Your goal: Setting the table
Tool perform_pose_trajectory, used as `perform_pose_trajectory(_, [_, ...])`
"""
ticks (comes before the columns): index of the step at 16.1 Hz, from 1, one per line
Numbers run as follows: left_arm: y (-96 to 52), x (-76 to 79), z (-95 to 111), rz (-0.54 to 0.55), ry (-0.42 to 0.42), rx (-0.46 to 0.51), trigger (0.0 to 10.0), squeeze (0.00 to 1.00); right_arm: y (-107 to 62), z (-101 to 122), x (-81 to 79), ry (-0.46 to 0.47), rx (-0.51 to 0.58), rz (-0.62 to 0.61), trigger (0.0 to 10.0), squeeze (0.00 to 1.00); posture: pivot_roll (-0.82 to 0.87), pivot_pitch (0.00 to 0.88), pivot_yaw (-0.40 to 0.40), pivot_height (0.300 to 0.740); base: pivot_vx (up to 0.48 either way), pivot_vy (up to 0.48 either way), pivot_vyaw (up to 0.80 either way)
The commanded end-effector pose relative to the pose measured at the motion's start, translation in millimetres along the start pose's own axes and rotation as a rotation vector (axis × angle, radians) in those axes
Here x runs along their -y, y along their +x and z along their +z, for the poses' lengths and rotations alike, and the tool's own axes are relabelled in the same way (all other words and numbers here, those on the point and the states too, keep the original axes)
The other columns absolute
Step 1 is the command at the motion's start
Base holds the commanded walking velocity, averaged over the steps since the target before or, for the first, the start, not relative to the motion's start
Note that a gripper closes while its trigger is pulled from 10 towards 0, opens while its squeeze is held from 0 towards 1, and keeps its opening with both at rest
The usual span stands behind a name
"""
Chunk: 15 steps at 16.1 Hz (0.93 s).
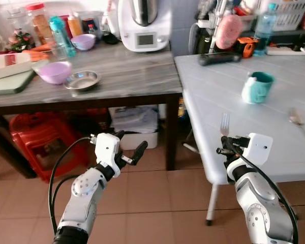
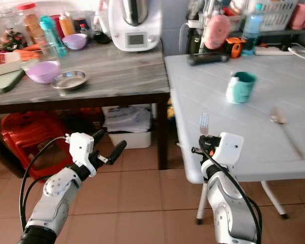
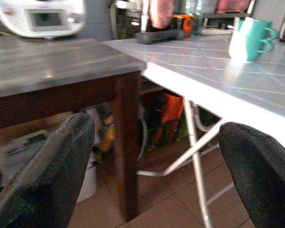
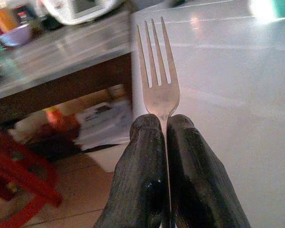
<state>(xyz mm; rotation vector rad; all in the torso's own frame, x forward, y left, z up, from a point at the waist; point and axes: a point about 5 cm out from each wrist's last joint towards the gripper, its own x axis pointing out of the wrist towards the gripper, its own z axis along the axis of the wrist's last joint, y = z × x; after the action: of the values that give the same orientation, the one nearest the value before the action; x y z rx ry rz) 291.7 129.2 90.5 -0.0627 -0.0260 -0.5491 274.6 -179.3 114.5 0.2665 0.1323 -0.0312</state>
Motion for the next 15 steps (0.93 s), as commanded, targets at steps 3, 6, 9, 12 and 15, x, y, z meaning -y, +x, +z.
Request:
perform_pose_trajectory(3, [-7.5,-12.1,0.3,0.044,0.029,-0.013,10.0,0.0,1.1,4.2,-12.9,0.008,0.025,0.045,10.0,0.0,-0.01,0.0,0.077,0.74,0.0,0.48,0.57])
perform_pose_trajectory(6, [-5.6,-12.0,1.1,0.042,0.032,-0.012,10.0,0.0,1.5,5.0,-12.8,0.019,0.035,0.04,10.0,0.0,-0.01,0.0,0.081,0.74,0.0,0.48,0.72])
perform_pose_trajectory(9, [-4.8,-10.7,1.1,0.037,0.031,-0.011,10.0,0.0,1.1,3.8,-12.8,0.023,0.035,0.034,10.0,0.0,-0.01,0.0,0.082,0.74,0.0,0.48,0.31])
perform_pose_trajectory(12, [-3.5,-10.0,3.0,0.043,0.036,0.007,10.0,0.0,0.8,3.6,-11.3,0.028,0.036,0.027,10.0,0.0,-0.01,0.0,0.081,0.74,0.0,0.16,0.0])
perform_pose_trajectory(15, [-4.3,-6.9,5.9,-0.008,0.012,0.026,10.0,0.0,0.7,3.6,-10.1,0.029,0.034,0.022,10.0,0.0,-0.01,0.0,0.079,0.74,0.0,0.0,-0.38])
